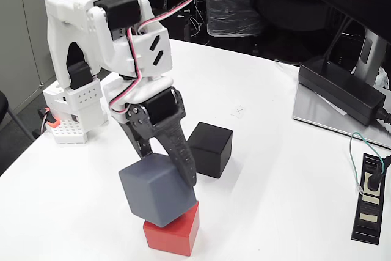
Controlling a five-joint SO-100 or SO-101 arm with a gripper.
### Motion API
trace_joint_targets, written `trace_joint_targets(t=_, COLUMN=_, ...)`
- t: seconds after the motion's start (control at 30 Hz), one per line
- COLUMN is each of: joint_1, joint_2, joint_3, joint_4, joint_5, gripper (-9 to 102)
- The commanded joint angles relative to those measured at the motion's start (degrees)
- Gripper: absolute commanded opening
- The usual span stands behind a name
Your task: Stack the three blocks in an ordered color.
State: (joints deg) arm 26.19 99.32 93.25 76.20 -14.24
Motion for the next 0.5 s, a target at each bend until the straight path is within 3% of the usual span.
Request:
trace_joint_targets(t=0.0, joint_1=-0.09, joint_2=-1.14, joint_3=-0.26, joint_4=-0.88, joint_5=0.35, gripper=-1)
trace_joint_targets(t=0.47, joint_1=-0.26, joint_2=-5.19, joint_3=-0.70, joint_4=-1.14, joint_5=-0.35, gripper=0)
